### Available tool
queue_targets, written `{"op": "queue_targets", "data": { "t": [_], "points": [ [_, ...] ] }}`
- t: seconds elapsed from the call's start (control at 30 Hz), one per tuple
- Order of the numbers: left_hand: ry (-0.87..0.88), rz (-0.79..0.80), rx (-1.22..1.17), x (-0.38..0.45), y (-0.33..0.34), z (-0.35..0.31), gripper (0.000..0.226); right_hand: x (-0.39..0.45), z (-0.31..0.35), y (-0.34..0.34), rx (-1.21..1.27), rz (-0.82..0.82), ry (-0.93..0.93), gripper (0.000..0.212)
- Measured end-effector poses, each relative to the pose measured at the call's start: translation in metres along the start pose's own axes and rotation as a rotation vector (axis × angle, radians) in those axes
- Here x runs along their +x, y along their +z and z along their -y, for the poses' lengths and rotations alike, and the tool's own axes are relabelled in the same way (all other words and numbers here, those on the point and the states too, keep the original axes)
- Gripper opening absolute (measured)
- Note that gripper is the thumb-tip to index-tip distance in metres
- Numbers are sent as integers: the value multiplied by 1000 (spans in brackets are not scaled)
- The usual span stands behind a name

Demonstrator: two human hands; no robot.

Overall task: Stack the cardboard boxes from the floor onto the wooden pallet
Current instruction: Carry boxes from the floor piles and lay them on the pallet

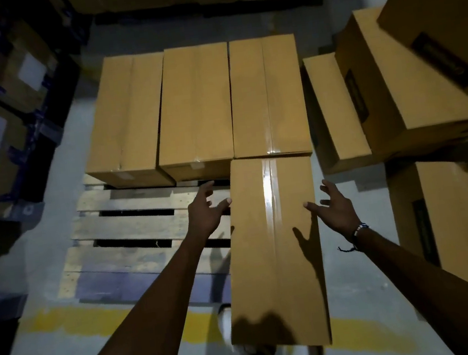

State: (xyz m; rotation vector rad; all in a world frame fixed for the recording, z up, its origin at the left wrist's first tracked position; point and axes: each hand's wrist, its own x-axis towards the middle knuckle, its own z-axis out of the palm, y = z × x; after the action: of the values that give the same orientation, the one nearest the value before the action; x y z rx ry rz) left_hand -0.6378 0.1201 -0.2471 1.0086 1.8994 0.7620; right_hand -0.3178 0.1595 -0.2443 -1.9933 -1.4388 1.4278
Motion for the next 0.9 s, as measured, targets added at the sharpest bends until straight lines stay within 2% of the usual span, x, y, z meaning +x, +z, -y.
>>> {"op": "queue_targets", "data": {
  "t": [0.17,0.47,0.9],
  "points": [
    [40,51,17,38,-13,-27,69,23,34,2,14,-32,8,89],
    [50,72,32,117,6,-39,68,108,71,-8,-45,-49,-45,86],
    [-6,34,18,223,87,-25,65,250,45,-1,-155,-36,-87,78]
  ]
}}
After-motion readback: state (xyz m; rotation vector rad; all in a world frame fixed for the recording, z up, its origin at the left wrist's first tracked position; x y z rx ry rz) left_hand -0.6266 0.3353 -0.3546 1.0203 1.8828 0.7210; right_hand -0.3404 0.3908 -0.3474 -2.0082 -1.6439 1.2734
